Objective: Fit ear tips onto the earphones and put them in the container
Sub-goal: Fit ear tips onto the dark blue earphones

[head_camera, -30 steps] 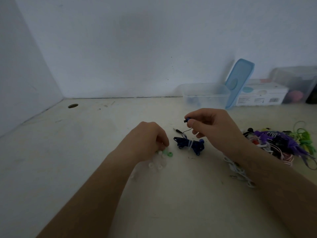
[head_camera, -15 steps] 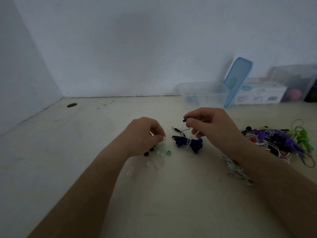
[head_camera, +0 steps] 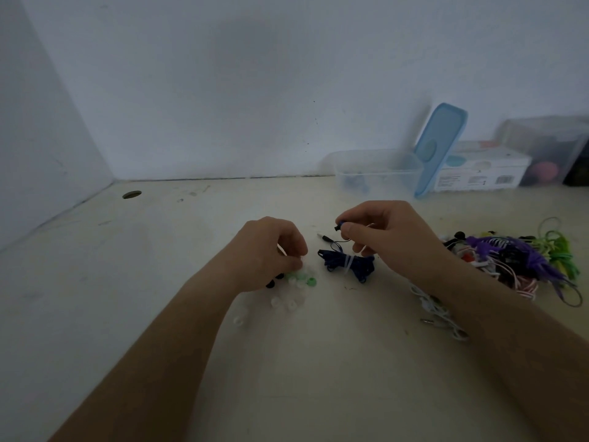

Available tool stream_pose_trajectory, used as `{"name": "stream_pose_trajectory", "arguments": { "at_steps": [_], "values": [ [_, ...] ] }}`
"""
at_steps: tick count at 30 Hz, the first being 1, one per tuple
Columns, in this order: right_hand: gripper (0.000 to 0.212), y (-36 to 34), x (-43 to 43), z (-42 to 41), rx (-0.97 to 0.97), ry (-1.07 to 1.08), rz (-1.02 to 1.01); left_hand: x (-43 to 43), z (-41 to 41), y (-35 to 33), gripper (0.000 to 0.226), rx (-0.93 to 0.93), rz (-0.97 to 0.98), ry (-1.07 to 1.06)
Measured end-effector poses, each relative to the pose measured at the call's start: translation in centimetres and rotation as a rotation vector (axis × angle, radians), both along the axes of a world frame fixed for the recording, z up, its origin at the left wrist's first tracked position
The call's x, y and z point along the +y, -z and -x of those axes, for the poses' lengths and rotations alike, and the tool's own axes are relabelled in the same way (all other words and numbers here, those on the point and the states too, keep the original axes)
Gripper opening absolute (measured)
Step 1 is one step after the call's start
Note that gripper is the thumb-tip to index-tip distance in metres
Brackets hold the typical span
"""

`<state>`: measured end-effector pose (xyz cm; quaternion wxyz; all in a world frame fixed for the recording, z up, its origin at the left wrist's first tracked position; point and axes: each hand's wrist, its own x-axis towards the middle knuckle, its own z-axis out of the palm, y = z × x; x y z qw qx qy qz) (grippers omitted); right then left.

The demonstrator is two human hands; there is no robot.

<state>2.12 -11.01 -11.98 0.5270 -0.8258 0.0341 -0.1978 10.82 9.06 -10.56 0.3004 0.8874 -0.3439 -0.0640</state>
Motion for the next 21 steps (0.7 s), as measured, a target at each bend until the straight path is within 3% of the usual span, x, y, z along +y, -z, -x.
{"name": "stream_pose_trajectory", "arguments": {
  "at_steps": [5,11,16,19,21],
  "values": [
    [0.010,0.0,0.0,0.0,0.000,-0.013,-0.018,0.6,-0.2,-0.6,0.028,0.040,0.095,-0.003],
    [0.015,-0.3,0.1,0.3,-0.031,-0.100,0.007,0.0,1.3,-1.1,0.019,0.374,0.451,0.044],
    [0.013,-0.4,0.1,0.4,-0.051,-0.150,-0.042,-0.7,1.3,-0.4,0.025,0.517,0.622,0.048],
    [0.011,-0.3,0.2,0.4,-0.038,-0.140,-0.059,-0.6,1.3,-0.5,0.024,0.483,0.626,0.053],
    [0.009,-0.3,0.1,0.4,-0.026,-0.110,-0.050,-0.4,0.9,-0.3,0.024,0.282,0.490,0.041]
  ]
}}
